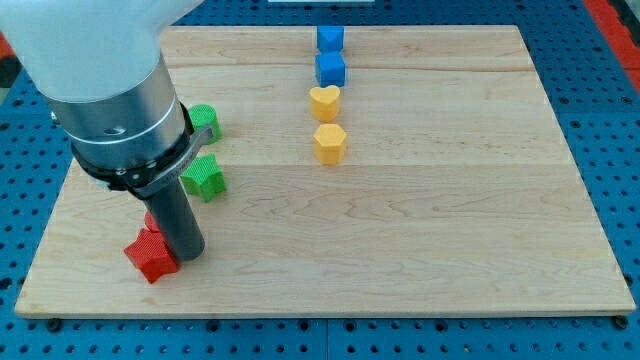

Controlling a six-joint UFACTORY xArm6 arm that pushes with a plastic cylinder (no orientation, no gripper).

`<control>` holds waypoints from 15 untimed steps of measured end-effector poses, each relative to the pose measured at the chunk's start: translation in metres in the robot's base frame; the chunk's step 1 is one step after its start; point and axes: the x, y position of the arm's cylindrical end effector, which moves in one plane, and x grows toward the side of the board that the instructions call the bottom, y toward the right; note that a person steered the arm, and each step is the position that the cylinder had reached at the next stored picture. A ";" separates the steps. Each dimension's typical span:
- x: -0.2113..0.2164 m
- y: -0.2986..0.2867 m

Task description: Move green star above to the red circle

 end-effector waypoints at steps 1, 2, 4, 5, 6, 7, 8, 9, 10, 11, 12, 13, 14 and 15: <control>-0.009 0.000; -0.015 0.000; -0.018 0.015; -0.030 0.048; -0.048 0.048; -0.048 0.036; -0.048 0.051; -0.067 0.070; -0.073 0.049; -0.083 0.023; -0.093 -0.007; -0.088 0.006; -0.021 0.082; 0.008 0.113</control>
